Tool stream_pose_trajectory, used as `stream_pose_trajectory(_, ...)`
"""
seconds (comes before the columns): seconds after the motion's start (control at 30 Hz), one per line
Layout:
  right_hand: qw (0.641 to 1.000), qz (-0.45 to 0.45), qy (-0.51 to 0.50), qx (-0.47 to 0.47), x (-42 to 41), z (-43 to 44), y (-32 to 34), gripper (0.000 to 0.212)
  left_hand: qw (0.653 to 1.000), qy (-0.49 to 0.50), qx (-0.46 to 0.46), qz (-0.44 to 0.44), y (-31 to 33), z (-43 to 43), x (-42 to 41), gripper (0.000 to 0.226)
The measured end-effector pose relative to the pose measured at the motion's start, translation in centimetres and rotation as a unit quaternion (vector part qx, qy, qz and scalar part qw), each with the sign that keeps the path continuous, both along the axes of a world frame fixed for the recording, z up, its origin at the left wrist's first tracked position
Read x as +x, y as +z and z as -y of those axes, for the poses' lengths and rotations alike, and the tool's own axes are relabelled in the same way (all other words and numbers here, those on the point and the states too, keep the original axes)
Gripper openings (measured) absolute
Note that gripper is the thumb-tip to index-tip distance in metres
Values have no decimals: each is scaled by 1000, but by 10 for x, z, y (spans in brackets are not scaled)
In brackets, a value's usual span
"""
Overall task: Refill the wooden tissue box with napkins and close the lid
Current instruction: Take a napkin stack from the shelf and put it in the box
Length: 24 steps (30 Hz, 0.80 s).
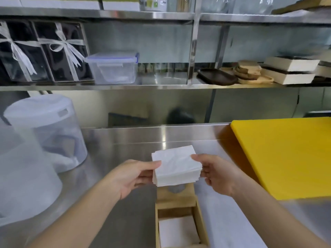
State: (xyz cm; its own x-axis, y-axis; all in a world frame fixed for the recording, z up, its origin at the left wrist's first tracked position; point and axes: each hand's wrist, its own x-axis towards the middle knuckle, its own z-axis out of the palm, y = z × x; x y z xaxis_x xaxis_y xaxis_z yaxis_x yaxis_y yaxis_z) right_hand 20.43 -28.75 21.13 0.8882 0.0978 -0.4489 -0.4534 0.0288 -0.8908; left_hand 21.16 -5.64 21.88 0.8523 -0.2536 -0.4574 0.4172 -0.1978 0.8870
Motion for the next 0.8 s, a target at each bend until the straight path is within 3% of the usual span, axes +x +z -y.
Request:
stream_pose_trajectory(0.2,999,-10,-13,-28,-32,1,-24,13,1000,-6,17,-9,-31,2,-30,24)
stream_pose_trajectory(0.5,991,-36,-52,-117,-64,-10,-66,18,995,45,56,-61,-69,9,-54,18)
stream_pose_trajectory(0.8,987,-21,-16,-161,-65,-12,-68,21,993,68,100,10,-78,12,-68,15)
